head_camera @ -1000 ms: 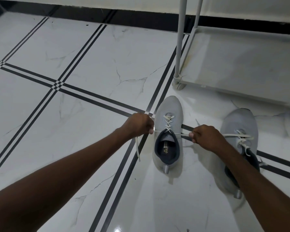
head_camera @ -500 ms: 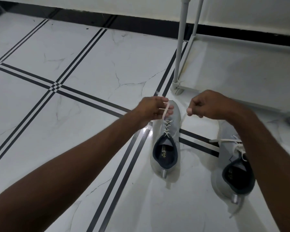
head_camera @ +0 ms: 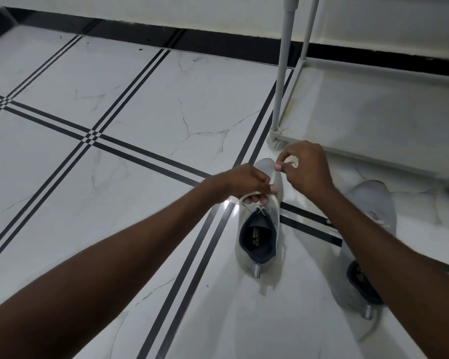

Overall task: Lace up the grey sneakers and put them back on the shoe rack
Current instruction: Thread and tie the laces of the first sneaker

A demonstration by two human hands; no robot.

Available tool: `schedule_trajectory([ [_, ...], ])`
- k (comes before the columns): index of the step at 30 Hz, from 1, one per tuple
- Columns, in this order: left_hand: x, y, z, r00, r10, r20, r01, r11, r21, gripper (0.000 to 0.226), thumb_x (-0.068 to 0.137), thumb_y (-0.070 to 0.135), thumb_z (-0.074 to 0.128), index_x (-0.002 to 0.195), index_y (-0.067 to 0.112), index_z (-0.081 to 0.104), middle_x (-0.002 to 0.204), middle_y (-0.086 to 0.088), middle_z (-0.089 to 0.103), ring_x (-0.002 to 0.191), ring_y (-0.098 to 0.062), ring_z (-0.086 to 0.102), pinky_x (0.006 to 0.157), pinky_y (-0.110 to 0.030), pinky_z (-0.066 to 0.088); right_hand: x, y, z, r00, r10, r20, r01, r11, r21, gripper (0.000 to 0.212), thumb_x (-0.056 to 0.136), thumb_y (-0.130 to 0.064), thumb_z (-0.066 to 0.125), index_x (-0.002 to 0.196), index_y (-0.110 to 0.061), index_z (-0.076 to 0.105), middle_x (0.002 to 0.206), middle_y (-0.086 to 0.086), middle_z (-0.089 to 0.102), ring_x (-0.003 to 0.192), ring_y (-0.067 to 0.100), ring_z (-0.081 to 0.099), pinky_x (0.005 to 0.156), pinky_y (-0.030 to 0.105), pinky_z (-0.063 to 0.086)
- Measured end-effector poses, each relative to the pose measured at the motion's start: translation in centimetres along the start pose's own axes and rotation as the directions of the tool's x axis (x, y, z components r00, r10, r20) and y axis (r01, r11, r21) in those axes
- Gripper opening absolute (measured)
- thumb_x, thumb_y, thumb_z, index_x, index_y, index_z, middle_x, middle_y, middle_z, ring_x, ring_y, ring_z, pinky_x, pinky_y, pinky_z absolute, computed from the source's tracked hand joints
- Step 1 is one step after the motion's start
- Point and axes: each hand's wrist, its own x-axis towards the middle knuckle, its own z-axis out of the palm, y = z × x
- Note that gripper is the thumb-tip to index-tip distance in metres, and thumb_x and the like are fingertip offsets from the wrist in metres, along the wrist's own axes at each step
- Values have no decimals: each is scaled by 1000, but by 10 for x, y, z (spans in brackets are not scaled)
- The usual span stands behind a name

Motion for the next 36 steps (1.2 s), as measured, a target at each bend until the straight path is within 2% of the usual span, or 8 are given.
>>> schedule_trajectory([
  [3,1,-1,-10,997,81,6,-81,997,16,27,91,22,69,96,-5,72,79,-11,73,57,-11,61,57,-19,52,-24,0,17,940,258,-224,-216,957,194,10,82,-21,69,86,-14,63,87,0,66,83,20,59,74,25,39],
  [7,5,-3,-18,934,343,-98,-230,790,568,8,81,15,74,84,8,75,72,-4,73,59,-9,60,59,-17,43,-41,-10,34,802,417,429,-597,600,532,20,95,-7,54,82,-10,69,95,22,74,79,29,72,74,37,62],
  [13,12,-24,2,713,652,-258,-158,508,847,12,87,20,61,90,20,72,71,-1,73,64,-23,66,59,-33,52,-41,-7,28,757,194,624,-594,603,533,25,97,1,49,113,-4,68,102,19,74,69,22,67,66,28,57],
  [19,7,-34,11,749,370,-550,-232,924,305,5,78,21,76,81,21,79,74,4,75,70,-11,69,67,-31,56,-37,-4,19,737,310,601,-671,440,596,12,88,-3,59,93,-2,71,86,16,74,75,28,70,77,36,60],
  [24,-3,-52,0,765,-164,-622,-36,955,-295,16,82,19,75,75,5,77,72,-13,75,64,-27,70,72,-38,62,-39,21,-8,718,590,369,-559,173,811,20,75,-5,39,57,-13,40,43,-2,45,31,16,41,50,32,42],
  [28,-14,-82,-10,732,-455,-508,222,863,-453,13,84,8,72,85,-5,71,80,-19,75,62,-25,70,67,-36,64,-53,56,-27,690,722,52,-697,644,315,30,79,-30,50,63,-6,60,61,9,58,51,27,50,58,32,38],
  [31,-14,-96,-10,787,-351,-508,346,932,-107,32,85,25,71,94,-5,71,78,-13,74,68,-26,71,71,-36,62,-69,57,-17,840,539,-55,-535,808,-248,33,86,-37,57,83,-8,73,87,16,71,85,36,63,74,35,45],
  [36,-11,-75,5,931,123,-345,50,890,452,46,81,31,79,121,12,65,121,-8,69,110,-24,64,92,-31,49,-83,38,32,977,190,99,-182,980,-86,32,81,-11,68,113,-12,71,114,13,70,121,33,53,100,38,45],
])
